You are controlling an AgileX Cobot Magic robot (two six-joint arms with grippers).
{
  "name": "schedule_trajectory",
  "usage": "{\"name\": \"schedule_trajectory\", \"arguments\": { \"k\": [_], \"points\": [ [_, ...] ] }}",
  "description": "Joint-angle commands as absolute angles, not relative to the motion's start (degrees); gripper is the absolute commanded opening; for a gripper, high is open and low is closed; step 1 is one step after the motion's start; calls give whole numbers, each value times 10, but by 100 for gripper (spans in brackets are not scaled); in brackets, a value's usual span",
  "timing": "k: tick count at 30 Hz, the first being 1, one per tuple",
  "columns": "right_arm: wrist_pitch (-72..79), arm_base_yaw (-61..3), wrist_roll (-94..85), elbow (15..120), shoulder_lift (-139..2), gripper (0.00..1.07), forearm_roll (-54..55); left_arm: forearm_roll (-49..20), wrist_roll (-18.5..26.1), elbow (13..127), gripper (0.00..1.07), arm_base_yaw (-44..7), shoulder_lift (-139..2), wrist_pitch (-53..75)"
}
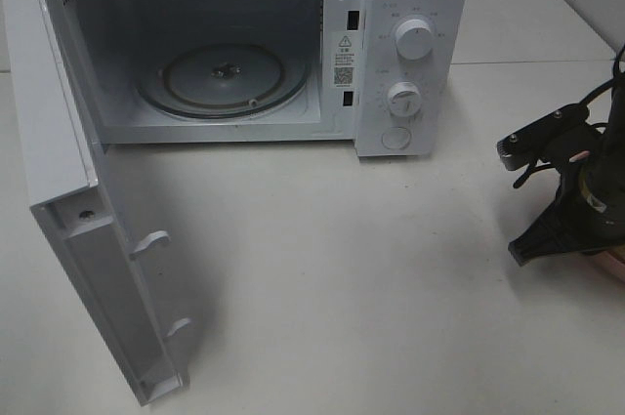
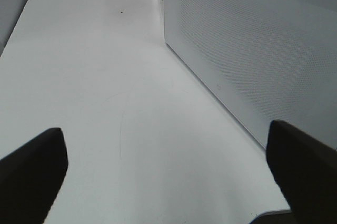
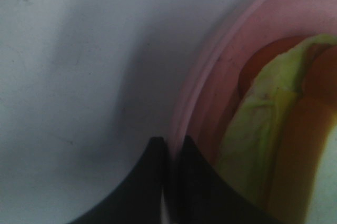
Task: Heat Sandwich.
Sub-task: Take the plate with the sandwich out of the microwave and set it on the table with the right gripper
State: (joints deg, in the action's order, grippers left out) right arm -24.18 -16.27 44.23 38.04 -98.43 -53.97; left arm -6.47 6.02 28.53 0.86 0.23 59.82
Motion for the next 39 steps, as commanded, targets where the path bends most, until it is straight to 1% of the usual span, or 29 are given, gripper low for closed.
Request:
{"name": "schedule_trajectory", "arguments": {
  "k": [1,12,20,39],
  "points": [
    [-246,-159,457,385,-992,5,-566,-65,57,283,98,9,14,594],
    [-241,-159,461,385,-1040,7,-568,-65,57,283,98,9,14,594],
    [-240,-159,465,385,-1040,7,-568,-65,57,283,98,9,14,594],
    [-242,-159,465,385,-1040,14,-567,-65,57,283,98,9,14,594]
  ]
}}
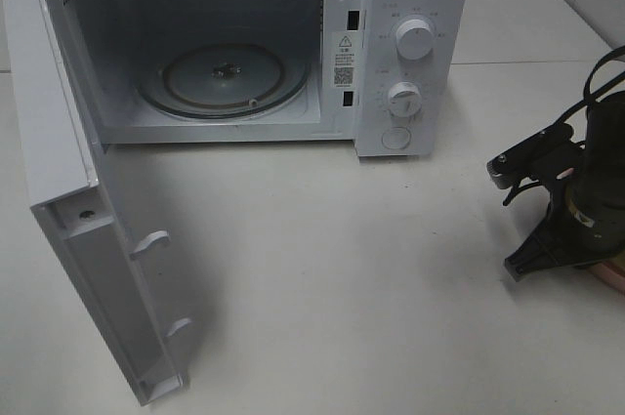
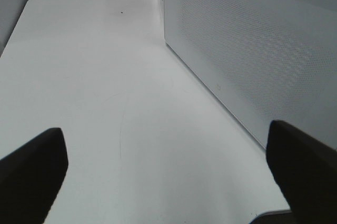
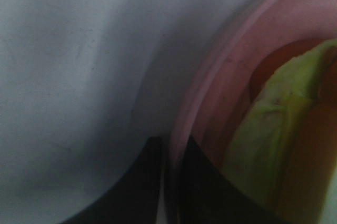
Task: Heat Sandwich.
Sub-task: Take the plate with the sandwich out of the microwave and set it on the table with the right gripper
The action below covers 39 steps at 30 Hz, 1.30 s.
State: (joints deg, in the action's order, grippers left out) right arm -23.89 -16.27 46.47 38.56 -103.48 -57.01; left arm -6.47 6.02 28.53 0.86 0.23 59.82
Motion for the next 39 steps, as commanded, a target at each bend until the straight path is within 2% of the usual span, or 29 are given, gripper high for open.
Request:
{"name": "schedule_trajectory", "arguments": {
  "k": [1,6,10,11,15,16,20,23,27,39],
  "points": [
    [-242,-159,465,385,-1040,14,-567,-65,57,283,98,9,14,594],
    [-249,-159,466,390,-1040,19,-567,-65,57,283,98,9,14,594],
    [-258,-159,469,392,-1030,35,-563,-65,57,283,98,9,14,594],
    [-258,-159,469,392,-1030,35,-563,-65,57,283,98,9,14,594],
    [-258,-160,469,394,-1014,59,-547,-65,57,283,98,9,14,594],
    [-258,-160,469,394,-1014,59,-547,-65,57,283,98,9,14,594],
    [-259,-160,466,394,-992,75,-522,-65,57,283,98,9,14,594],
    [-259,-160,465,394,-979,78,-513,-65,57,283,98,9,14,594],
    [-260,-161,460,394,-951,76,-492,-65,57,283,98,9,14,594],
    [-265,-161,336,394,-856,76,-359,-65,57,283,98,9,14,594]
  ]
}}
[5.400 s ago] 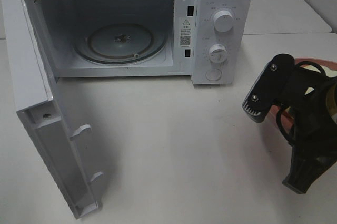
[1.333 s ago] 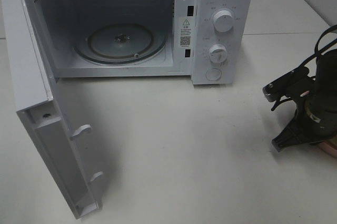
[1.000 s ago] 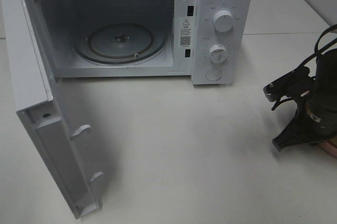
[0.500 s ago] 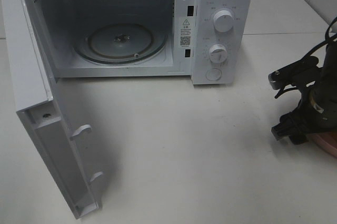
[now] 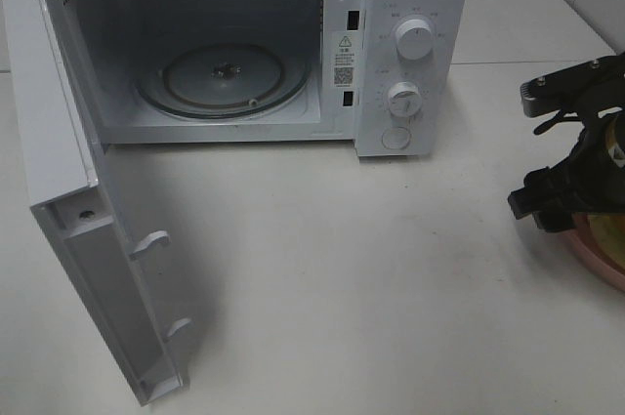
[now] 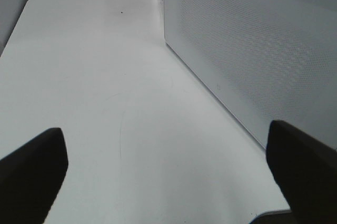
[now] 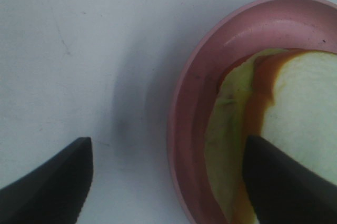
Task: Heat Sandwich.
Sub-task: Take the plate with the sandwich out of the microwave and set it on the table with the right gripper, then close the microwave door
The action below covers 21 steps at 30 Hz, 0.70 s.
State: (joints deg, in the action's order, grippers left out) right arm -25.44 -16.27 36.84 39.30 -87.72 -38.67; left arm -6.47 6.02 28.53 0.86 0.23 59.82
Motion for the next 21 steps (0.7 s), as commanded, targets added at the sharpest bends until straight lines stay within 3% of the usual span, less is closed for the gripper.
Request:
{"name": "schedule_trajectory", "arguments": {
  "k": [1,21],
  "points": [
    [-267,-161,327,394,-848,76,-348,-65,57,283,98,9,14,594],
    [-386,-161,101,394,-651,76,-95,-65,57,283,98,9,14,594]
  ]
}}
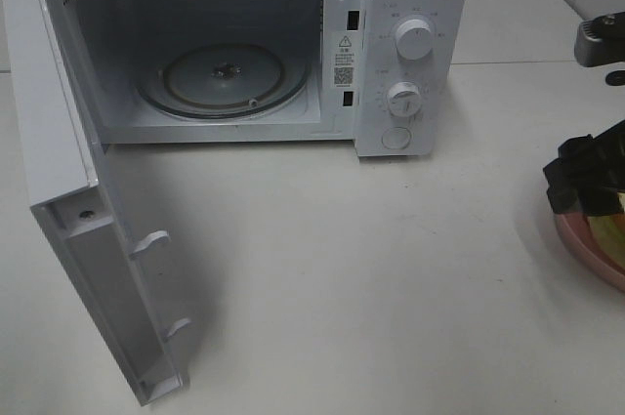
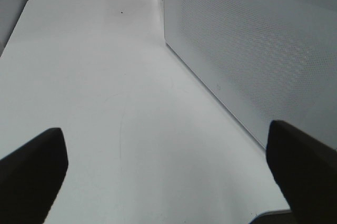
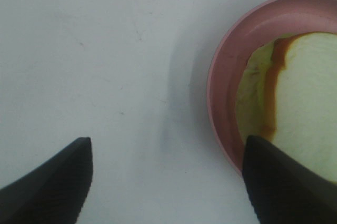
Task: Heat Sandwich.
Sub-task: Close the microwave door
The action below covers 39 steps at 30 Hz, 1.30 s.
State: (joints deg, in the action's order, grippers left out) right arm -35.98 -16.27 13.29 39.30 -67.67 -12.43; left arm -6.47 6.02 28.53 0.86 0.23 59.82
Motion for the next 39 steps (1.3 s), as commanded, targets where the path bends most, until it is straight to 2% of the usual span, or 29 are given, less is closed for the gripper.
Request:
{"name": "schedule_trajectory", "arguments": {
  "k": [1,27,35,39],
  "points": [
    [-395,-161,92,394,-640,76,-86,-65,57,283,98,9,14,594],
    [-565,-161,74,394,-383,76,-64,-65,57,283,98,9,14,594],
    [-575,-159,74,391,-288,76,-64,-65,57,283,98,9,14,594],
    [-574,-160,74,358,-230,76,-66,-65,57,283,98,9,14,594]
  ]
}}
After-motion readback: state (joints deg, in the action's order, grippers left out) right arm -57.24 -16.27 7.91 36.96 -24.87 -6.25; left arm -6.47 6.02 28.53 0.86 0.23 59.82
